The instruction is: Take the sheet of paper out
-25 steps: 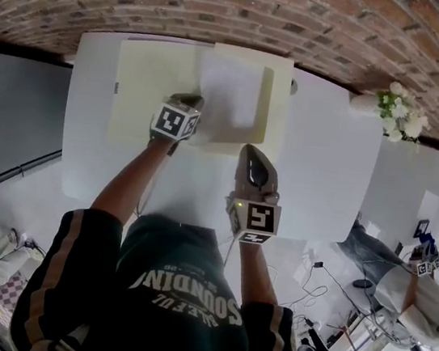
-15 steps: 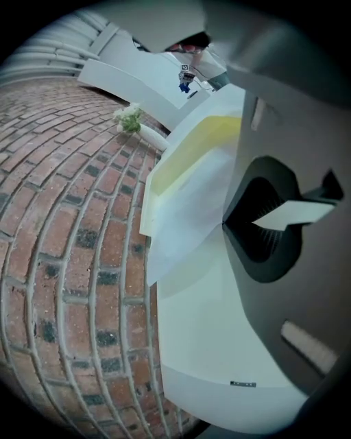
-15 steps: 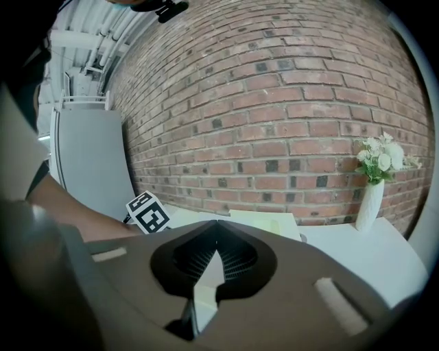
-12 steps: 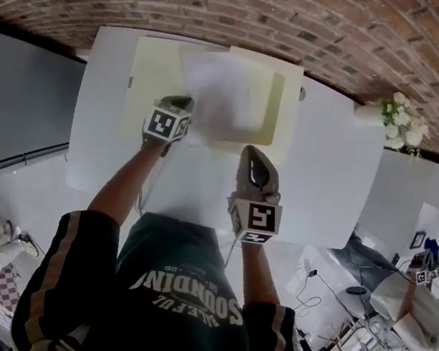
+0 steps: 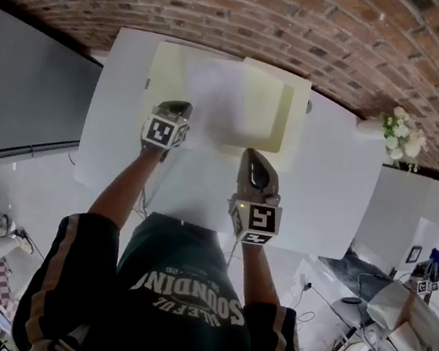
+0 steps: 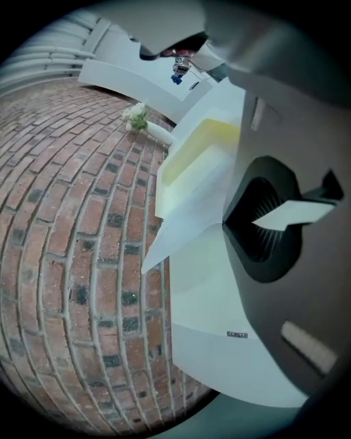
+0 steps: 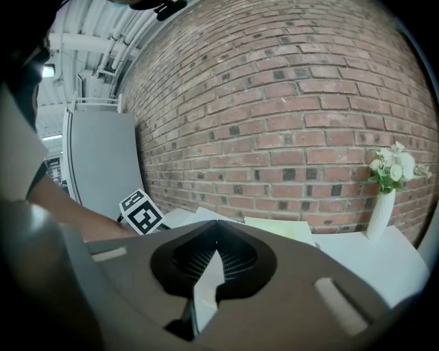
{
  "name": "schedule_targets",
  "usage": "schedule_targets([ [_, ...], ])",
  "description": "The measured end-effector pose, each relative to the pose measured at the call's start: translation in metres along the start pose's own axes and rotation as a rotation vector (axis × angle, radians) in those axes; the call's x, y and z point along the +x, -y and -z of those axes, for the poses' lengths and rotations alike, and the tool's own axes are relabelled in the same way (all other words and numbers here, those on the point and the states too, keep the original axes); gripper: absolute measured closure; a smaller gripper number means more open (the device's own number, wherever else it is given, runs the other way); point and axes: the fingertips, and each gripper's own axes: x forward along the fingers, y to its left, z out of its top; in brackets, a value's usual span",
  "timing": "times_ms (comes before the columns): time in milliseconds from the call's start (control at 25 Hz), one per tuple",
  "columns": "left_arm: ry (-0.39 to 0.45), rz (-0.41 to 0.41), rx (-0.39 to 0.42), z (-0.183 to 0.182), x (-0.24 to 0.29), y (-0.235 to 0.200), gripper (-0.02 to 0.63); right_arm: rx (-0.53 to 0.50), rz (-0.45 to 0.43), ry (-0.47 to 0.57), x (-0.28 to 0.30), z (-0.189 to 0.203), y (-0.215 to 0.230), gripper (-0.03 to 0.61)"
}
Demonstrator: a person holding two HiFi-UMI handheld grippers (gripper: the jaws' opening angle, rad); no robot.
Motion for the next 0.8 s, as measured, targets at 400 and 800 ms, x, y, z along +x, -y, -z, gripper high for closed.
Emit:
schedule_targets([
  [400,0.084,-0.023,-0.001,-0.014,-0.047,-0.001,0.603,-0.015,-0.023,0.060,-0.009,-0.026,-0.012,0.578],
  [800,0.191,-0.056,0.127,-0.047,-0.097,0.011,0.603,-0.038,-0.029,0.130,-0.019,-0.060,-0.020,0.578],
])
